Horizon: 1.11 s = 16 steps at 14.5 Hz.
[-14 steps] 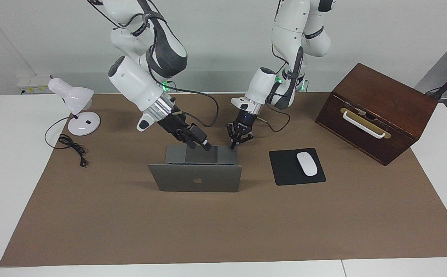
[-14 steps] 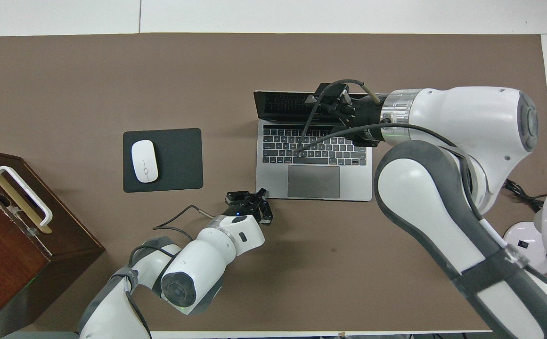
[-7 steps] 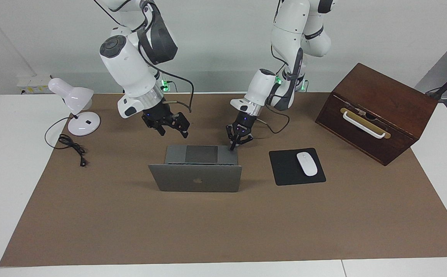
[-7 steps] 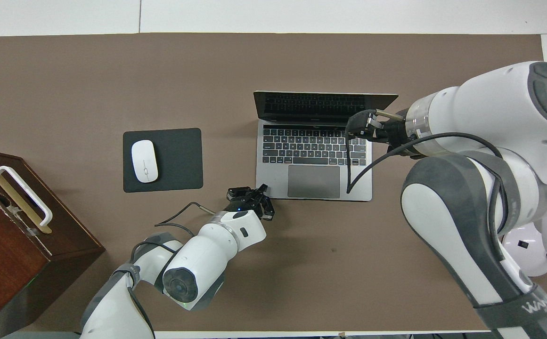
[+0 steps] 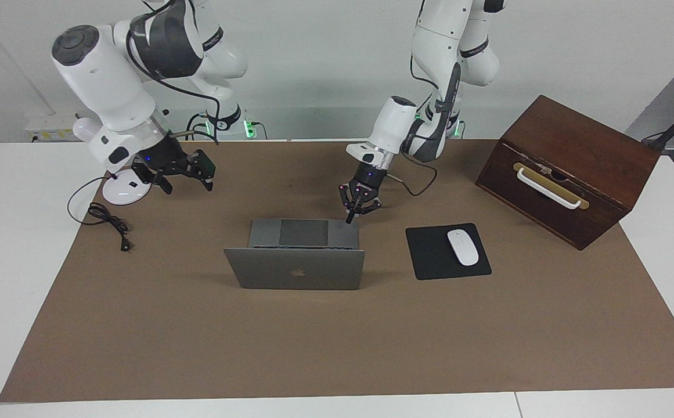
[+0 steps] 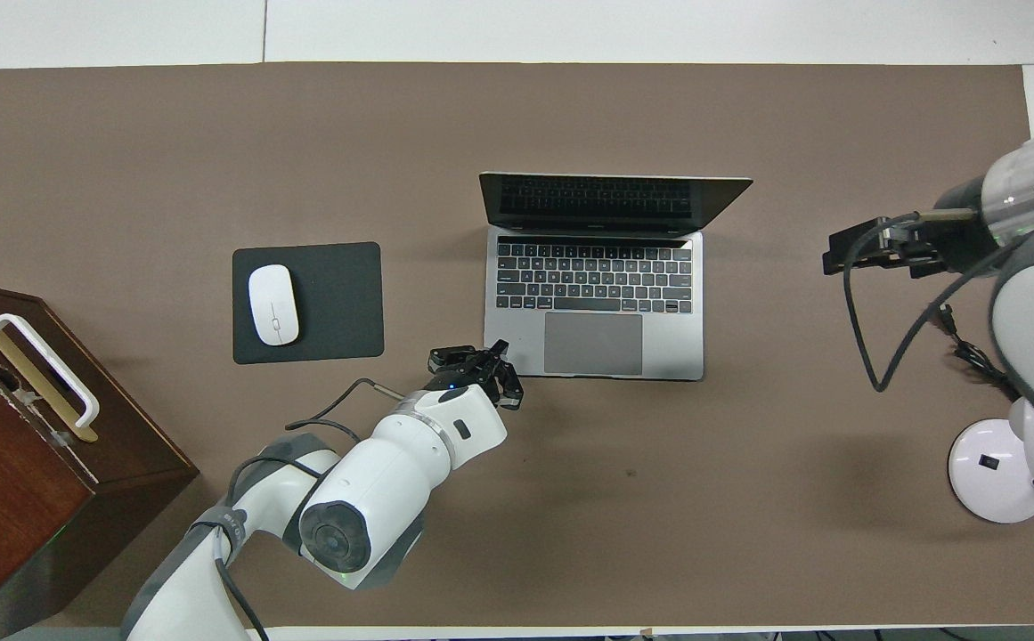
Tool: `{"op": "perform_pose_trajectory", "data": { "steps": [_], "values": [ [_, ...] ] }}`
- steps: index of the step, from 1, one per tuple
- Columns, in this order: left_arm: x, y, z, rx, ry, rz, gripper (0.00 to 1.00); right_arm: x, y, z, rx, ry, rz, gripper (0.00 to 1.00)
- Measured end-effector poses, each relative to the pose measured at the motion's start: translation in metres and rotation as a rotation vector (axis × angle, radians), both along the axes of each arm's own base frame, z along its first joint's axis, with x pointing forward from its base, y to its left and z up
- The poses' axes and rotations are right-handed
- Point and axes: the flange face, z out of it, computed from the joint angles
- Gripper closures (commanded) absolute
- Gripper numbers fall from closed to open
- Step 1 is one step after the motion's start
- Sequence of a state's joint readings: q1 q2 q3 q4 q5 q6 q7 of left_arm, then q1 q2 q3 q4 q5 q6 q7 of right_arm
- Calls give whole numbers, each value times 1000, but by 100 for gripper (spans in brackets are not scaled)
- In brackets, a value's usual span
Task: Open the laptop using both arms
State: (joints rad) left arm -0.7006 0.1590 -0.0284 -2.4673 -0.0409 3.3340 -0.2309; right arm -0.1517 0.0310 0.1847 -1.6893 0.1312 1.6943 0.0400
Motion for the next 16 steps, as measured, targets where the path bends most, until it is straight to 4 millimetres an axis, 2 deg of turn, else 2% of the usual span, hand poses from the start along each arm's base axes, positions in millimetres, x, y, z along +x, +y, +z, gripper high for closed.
{"op": "perform_pose_trajectory", "data": {
  "steps": [2,5,10,14,16],
  "values": [
    [2,5,22,17,25,11,100,-3,0,15,-19,12,24,0],
    [5,12,52,51,70,22,100,-8,8,24,-46,26,50,0],
    [26,18,103,124,171,50,100,-14,-10,23,-46,67,79,0],
    [45,42,166,184,251,86,100,-15,-16,23,-46,75,70,0],
    [46,55,187,207,273,87,100,-15,-16,26,-46,72,71,0]
  ]
}}
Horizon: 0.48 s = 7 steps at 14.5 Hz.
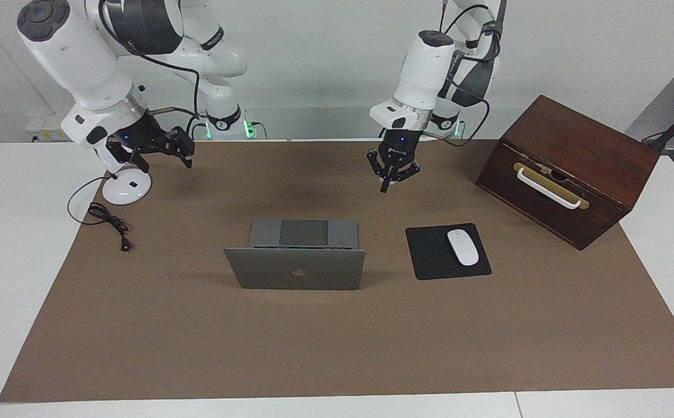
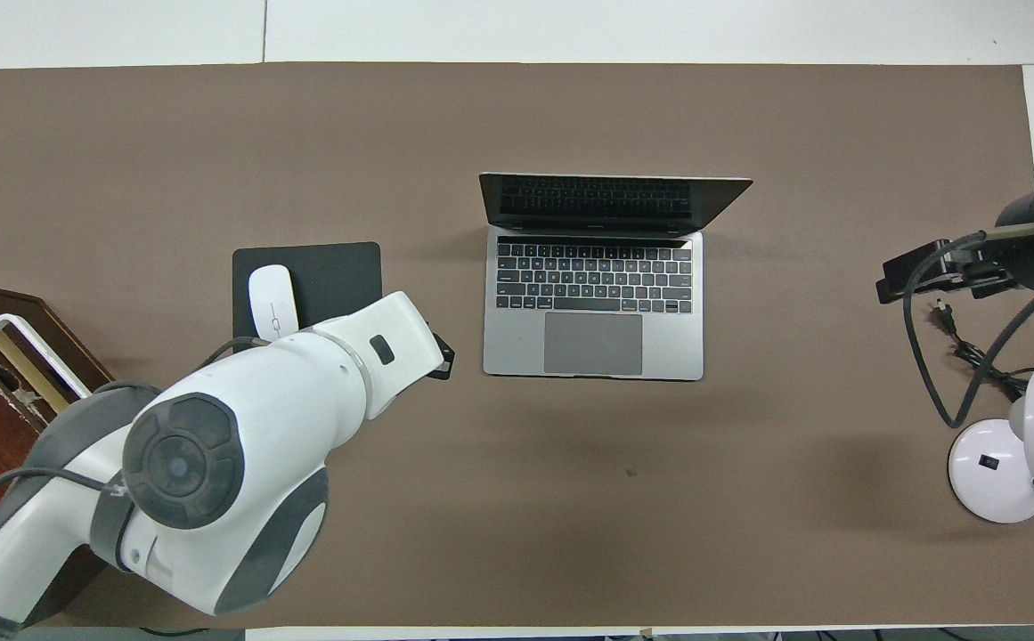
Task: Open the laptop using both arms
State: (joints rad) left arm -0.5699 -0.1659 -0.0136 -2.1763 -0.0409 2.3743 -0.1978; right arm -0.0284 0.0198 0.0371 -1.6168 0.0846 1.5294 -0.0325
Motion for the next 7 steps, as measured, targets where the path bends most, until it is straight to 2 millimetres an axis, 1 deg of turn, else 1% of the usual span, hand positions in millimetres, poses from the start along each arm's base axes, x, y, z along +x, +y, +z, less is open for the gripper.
{"op": "perform_pose_trajectory", "data": {
  "steps": [3,5,6,7],
  "values": [
    [2,26,22,56,48,-31,100,-6,-1,7,0,5,-1,0],
    [6,50,44,99,83,-66,99,-11,-2,14,-1,-1,-2,0],
    [8,62,54,115,99,-78,63,-12,-3,16,-1,-4,-4,0],
    [10,74,63,127,114,-83,15,-13,-4,17,-1,-6,-6,0]
  ]
}}
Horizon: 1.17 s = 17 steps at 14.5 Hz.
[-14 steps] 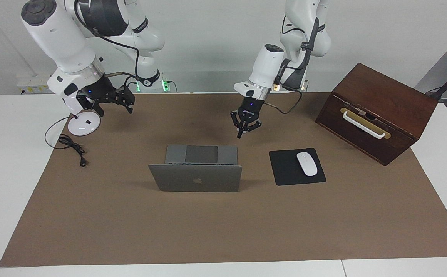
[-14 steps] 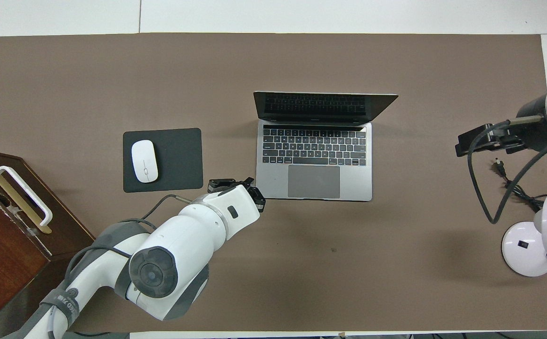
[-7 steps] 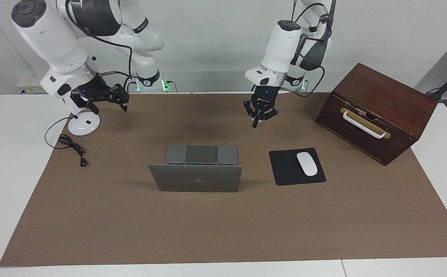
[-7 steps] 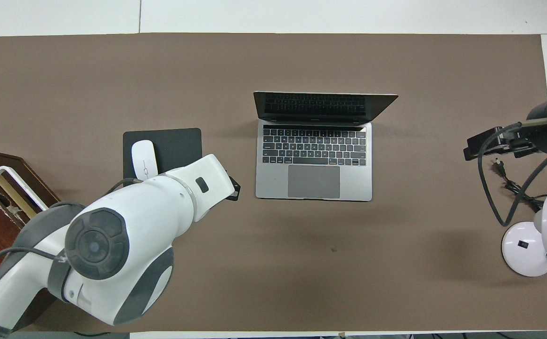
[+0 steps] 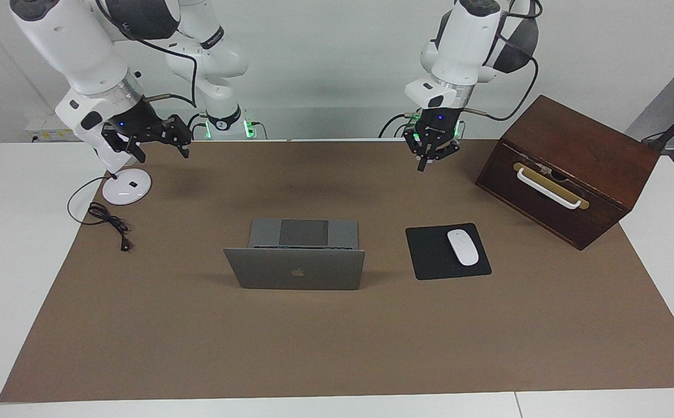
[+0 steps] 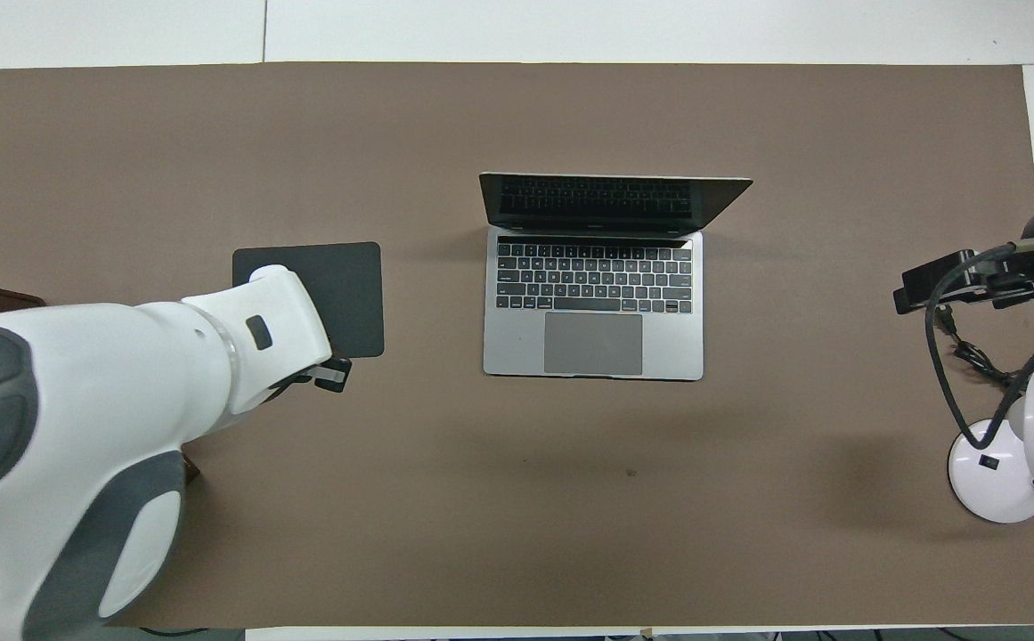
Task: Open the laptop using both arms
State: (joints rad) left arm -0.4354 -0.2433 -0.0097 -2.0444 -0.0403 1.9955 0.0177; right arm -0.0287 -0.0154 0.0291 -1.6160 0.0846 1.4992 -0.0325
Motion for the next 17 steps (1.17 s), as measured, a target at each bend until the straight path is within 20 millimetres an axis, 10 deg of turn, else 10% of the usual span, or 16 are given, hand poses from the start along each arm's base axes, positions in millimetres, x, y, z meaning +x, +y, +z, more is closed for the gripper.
{"op": "perform_pose_trajectory", "data": {
  "steps": [1,17],
  "values": [
    [1,11,7,9,11,2,0,0,-1,0,0,-1,-2,0],
    [15,185,40,52,103,321,0,5,-38,14,-1,-32,-68,0]
  ]
}}
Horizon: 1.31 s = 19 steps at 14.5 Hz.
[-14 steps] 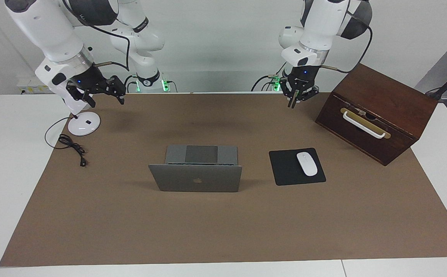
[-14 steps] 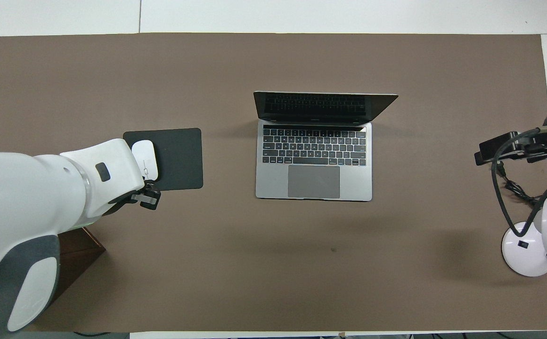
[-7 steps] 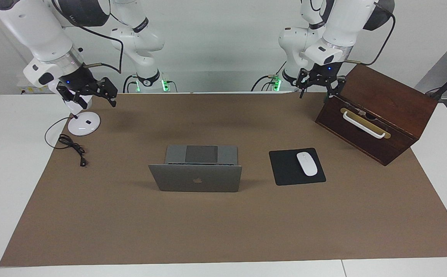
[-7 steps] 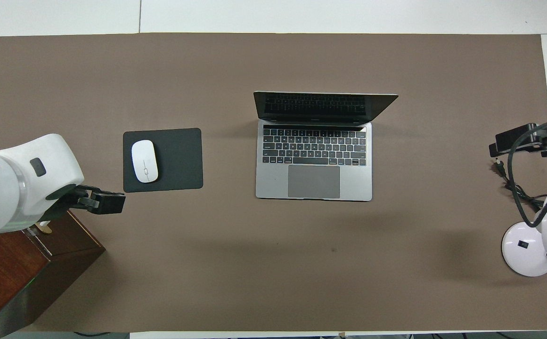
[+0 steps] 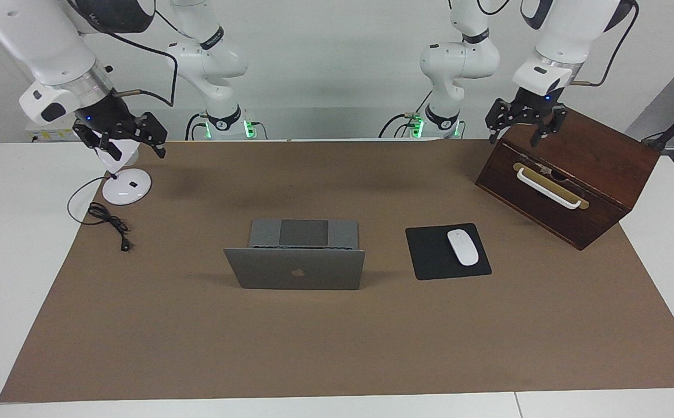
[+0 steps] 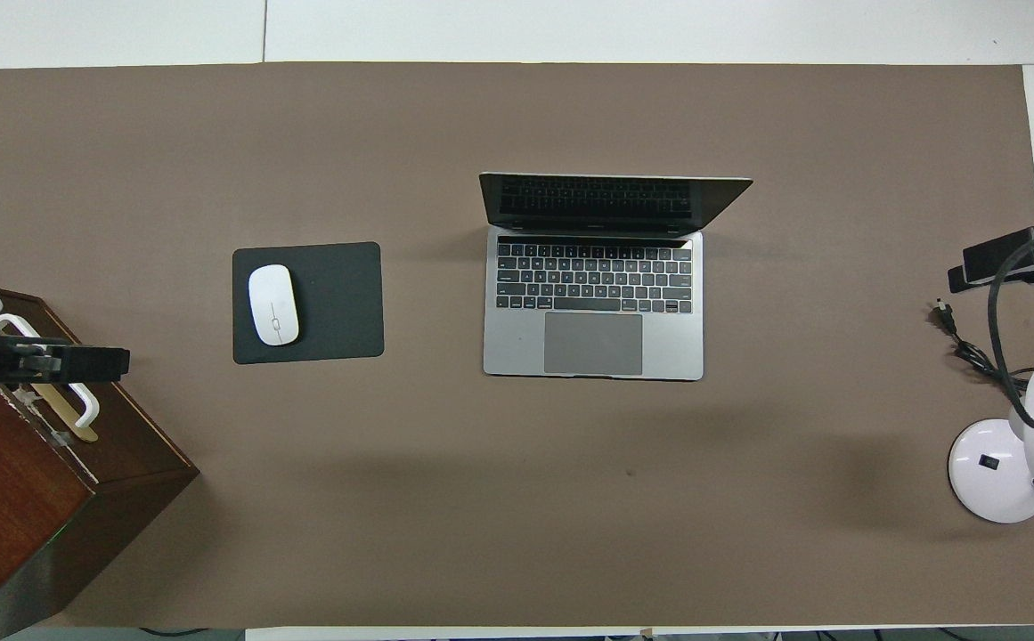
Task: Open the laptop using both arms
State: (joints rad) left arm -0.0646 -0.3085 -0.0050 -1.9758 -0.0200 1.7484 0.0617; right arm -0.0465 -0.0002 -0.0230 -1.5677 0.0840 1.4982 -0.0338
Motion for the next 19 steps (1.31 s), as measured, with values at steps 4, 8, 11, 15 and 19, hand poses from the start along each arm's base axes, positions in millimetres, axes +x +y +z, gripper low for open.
{"op": "perform_pose_trajectory", "data": {
  "steps": [4,8,11,15,19],
  "values": [
    [-3,27,13,1,27,57,0,0,2,-1,-67,4,35,0],
    [9,32,44,2,56,66,0,4,3,1,-78,-23,37,0],
    [27,30,41,4,110,61,0,4,3,1,-78,-23,38,0],
    [36,30,23,6,172,61,0,4,3,1,-78,-23,38,0],
    [40,32,38,5,152,67,0,4,3,1,-78,-23,38,0]
  ]
}}
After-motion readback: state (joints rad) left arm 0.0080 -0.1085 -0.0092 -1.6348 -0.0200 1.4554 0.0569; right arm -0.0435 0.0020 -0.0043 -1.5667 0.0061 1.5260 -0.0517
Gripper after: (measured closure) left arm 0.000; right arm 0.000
